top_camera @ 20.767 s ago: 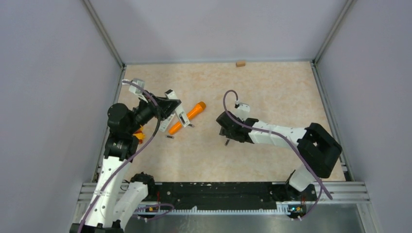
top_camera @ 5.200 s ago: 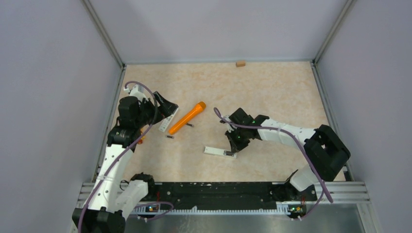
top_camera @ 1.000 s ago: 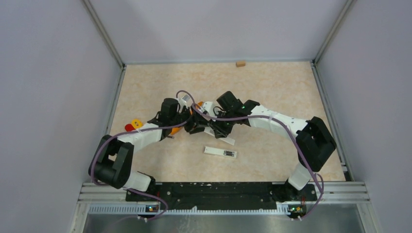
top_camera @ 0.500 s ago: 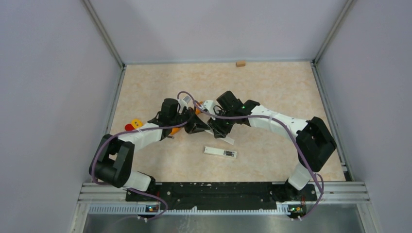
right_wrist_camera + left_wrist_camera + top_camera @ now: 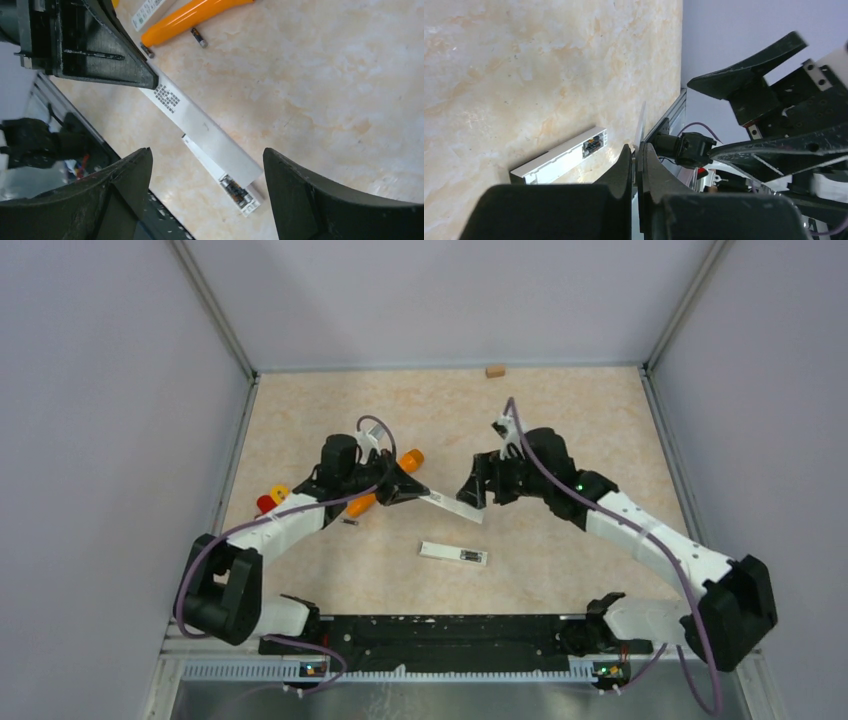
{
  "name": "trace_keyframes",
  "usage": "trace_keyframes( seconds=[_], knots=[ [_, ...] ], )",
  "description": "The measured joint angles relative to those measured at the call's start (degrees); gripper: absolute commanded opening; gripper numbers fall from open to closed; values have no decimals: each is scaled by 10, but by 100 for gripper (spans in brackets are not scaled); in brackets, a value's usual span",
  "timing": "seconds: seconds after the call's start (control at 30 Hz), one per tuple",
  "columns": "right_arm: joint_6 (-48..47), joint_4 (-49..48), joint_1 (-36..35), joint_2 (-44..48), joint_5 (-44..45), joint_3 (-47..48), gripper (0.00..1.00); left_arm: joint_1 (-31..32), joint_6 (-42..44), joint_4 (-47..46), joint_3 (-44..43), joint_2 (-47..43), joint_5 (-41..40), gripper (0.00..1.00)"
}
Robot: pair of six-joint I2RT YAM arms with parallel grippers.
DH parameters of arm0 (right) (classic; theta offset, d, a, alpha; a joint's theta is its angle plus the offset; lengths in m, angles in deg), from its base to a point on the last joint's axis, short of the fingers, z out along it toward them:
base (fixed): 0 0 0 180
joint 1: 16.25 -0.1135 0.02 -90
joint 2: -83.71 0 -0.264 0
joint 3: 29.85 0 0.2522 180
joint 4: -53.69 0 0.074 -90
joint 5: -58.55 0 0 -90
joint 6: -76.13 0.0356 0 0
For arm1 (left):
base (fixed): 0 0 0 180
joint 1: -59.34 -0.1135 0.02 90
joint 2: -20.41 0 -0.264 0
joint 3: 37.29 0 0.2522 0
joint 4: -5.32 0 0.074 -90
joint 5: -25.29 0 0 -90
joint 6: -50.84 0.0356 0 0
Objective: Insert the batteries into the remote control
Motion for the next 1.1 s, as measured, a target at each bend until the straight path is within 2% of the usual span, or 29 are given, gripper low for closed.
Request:
trace_keyframes(
  seconds=[0.23,0.4,0.57,0.7,0.73,0.93,1.1],
  knots=[
    [280,-116,6,136,49,-177,79,-3,-69,-45,7,-42,2,0],
    [393,-171,6,148,63,-209,72,-3,-99,-62,7,-87,-1,0],
    [444,-260,6,155,42,-217,63,-3,-141,-82,7,-95,7,0],
    [461,-302,6,176,35,-226,60,-4,-169,-95,8,-95,19,0],
    [465,-313,6,191,35,-236,56,-4,-174,-97,8,-95,22,0],
    [472,-322,10,244,29,-256,35,-5,-196,-105,8,-95,38,0],
    [470,-318,19,248,11,-256,32,-7,-199,-107,8,-96,50,0]
  ],
)
